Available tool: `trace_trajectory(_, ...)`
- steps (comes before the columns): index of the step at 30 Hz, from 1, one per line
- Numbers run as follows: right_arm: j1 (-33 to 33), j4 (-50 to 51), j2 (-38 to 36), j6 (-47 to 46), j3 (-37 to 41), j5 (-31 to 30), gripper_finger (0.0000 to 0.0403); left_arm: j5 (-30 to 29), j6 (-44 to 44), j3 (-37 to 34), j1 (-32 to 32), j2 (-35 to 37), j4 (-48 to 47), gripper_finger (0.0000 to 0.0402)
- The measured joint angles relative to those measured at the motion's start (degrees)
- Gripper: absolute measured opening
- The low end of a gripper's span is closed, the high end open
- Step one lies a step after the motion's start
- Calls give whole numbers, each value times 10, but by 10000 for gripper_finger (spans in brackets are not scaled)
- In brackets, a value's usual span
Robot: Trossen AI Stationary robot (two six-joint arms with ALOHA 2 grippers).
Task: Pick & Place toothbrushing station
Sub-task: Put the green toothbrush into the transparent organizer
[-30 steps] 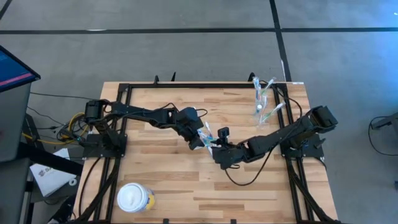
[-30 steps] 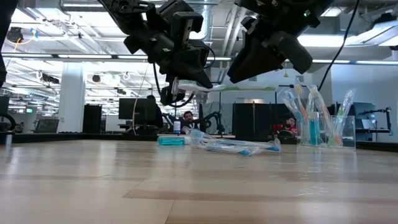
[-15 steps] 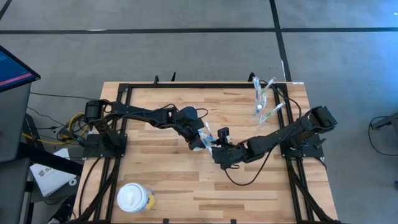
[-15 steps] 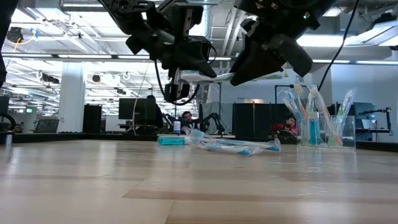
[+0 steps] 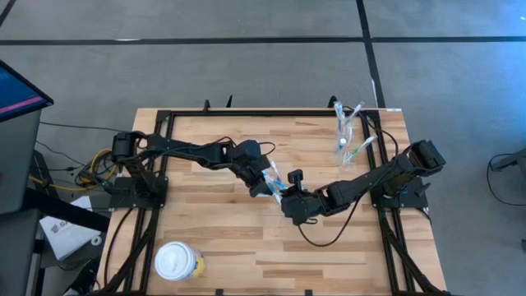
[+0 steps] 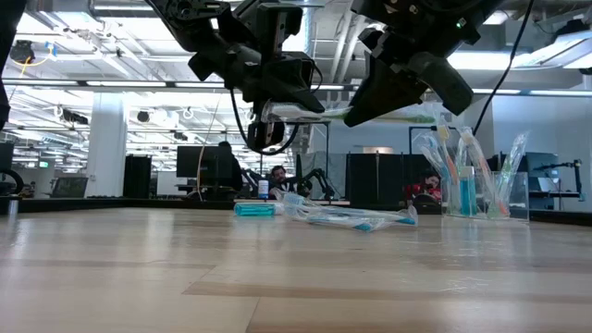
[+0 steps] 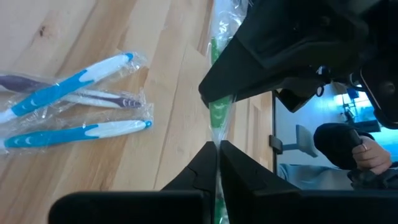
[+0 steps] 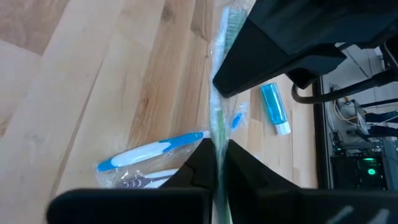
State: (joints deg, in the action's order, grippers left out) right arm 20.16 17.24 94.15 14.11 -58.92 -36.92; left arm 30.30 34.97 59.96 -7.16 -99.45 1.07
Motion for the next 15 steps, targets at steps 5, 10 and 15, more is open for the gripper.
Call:
trace_trajectory(5,-4,6,-2,-15,0,22,10,-6,-2,0,0,0,7,6)
trace_trajectory(10,-4,15,-7,-22,0,25,7,-15,-30,0,0,0,14,6)
trace_trajectory(15,-4,48,-23,-57,-1,26,6,-22,-66,0,0,0,21,6)
